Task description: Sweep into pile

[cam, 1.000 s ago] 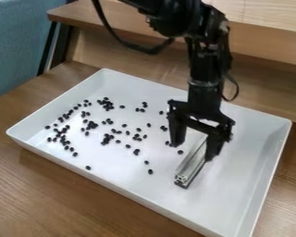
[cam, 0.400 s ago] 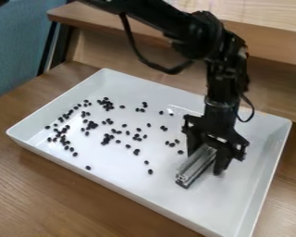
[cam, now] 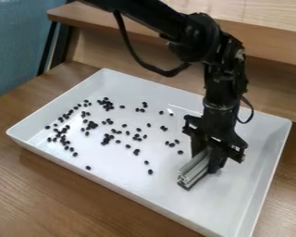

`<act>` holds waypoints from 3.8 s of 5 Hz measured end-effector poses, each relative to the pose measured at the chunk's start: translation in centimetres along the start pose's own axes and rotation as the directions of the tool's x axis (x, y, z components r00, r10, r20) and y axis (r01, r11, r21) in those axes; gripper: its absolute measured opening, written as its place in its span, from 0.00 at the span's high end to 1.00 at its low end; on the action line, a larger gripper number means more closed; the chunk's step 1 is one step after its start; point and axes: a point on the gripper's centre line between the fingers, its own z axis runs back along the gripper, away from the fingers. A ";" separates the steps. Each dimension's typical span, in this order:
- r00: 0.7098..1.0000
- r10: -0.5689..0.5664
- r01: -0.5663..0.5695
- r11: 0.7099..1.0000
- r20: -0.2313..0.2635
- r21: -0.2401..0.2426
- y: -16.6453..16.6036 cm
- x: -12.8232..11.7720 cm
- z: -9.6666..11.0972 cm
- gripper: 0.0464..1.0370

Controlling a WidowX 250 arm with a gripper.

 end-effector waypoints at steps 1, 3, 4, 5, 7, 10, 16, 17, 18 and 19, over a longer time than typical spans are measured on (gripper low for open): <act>0.999 -0.036 0.035 0.999 -0.017 -0.041 -0.8 -2.3 0.0 0.65; 0.990 -0.135 0.134 0.991 -0.044 -0.028 -0.5 -5.0 -0.3 0.65; 0.972 -0.236 0.237 0.971 -0.014 0.041 0.5 -5.1 -0.4 0.65; 0.950 -0.312 0.310 0.944 -0.007 0.115 1.6 -4.9 -0.4 0.65; 0.958 -0.284 0.277 0.949 0.026 0.147 4.8 -5.1 -0.3 0.65; 0.977 -0.201 0.190 0.972 0.068 0.141 9.7 -6.7 0.0 0.65; 0.997 -0.021 0.013 0.995 0.080 0.103 18.7 -4.0 0.1 0.65; 0.993 0.067 -0.076 0.993 0.096 0.093 19.3 -4.2 0.1 0.65; 0.978 0.164 -0.176 0.980 0.128 0.092 19.8 -4.6 0.1 0.65; 0.964 0.223 -0.236 0.968 0.143 0.085 20.5 -5.6 0.1 0.65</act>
